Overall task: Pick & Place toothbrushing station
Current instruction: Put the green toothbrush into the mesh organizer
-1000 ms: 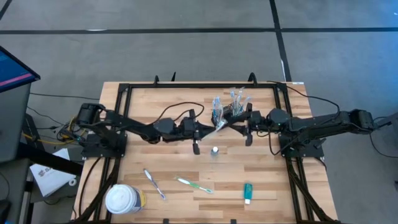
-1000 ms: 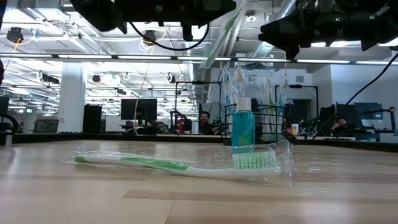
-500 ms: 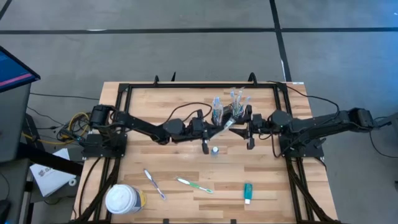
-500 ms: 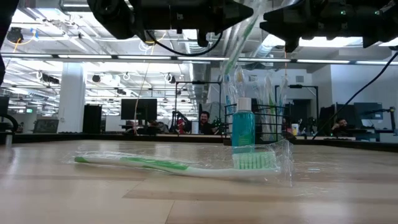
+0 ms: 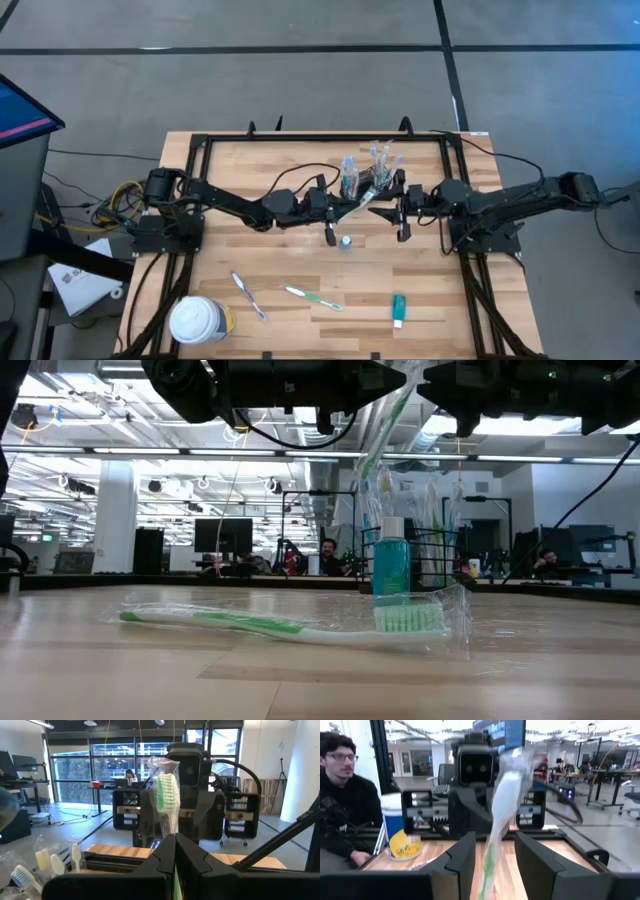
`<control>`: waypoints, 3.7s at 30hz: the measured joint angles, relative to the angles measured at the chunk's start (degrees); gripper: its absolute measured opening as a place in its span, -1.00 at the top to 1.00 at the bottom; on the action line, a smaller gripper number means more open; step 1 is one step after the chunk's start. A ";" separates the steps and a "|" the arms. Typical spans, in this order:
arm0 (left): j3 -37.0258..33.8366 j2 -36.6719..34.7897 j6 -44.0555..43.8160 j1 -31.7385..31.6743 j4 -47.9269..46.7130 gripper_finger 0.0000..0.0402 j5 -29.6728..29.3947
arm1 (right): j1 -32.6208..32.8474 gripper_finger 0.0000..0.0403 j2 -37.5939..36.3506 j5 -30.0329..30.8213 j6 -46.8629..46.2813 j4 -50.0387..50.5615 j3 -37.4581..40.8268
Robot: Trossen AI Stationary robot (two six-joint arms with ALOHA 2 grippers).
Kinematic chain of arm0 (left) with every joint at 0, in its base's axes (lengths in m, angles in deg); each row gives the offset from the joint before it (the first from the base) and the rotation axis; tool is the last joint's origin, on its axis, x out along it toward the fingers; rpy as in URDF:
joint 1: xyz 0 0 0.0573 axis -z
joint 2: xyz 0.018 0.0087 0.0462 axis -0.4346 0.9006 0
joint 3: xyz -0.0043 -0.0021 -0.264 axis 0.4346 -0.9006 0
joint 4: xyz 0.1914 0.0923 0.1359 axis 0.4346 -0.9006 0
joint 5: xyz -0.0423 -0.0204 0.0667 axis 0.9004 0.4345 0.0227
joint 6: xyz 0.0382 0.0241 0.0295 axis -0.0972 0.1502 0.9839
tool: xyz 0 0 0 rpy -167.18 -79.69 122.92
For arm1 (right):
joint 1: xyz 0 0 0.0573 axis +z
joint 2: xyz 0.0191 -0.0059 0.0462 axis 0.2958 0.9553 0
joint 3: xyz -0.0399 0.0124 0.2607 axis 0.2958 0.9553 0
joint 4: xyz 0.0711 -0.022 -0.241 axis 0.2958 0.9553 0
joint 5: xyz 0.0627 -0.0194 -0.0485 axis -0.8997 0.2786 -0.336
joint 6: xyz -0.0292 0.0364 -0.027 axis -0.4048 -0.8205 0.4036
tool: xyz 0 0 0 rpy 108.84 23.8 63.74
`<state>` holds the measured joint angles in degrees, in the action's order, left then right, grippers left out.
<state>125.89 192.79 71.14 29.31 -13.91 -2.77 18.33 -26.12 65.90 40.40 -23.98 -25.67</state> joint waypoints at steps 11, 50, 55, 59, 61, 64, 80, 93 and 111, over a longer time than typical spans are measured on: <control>0.00 0.17 0.47 0.34 0.27 1.00 0.00 | 0.00 0.37 9.35 0.00 0.42 -13.55 0.04; -0.02 0.23 1.52 0.55 -0.30 0.90 -0.30 | -0.68 0.99 8.86 -4.28 0.55 -12.88 0.03; -0.02 -0.34 1.52 0.59 -1.07 0.79 -0.57 | -1.79 0.99 8.86 -4.35 0.42 -12.76 0.02; -0.24 -2.45 1.52 0.87 -4.43 0.65 -0.52 | -2.67 1.00 8.86 -4.35 0.41 -12.40 0.00; -0.94 -4.20 1.50 0.91 -7.38 0.58 -0.55 | -2.95 1.00 8.86 -4.35 0.41 -12.24 0.00; -2.83 -7.36 1.40 0.92 -8.58 0.51 -0.31 | -3.43 1.00 8.84 -4.35 0.42 -11.58 0.00; -11.64 -13.56 -0.64 2.21 -8.85 0.47 0.13 | -9.72 1.00 8.84 -4.28 -1.55 -2.33 -4.04; -12.44 -13.56 -0.66 2.49 -8.85 0.48 0.33 | -13.84 1.00 8.84 -4.31 -0.92 12.28 -12.17; -12.44 -13.54 -0.65 2.49 -9.52 0.48 0.28 | -16.26 1.00 2.08 -4.28 -1.11 22.40 -12.48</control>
<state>113.46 179.26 70.49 31.80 -23.43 -2.49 2.07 -24.04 61.62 39.28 -1.57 -38.15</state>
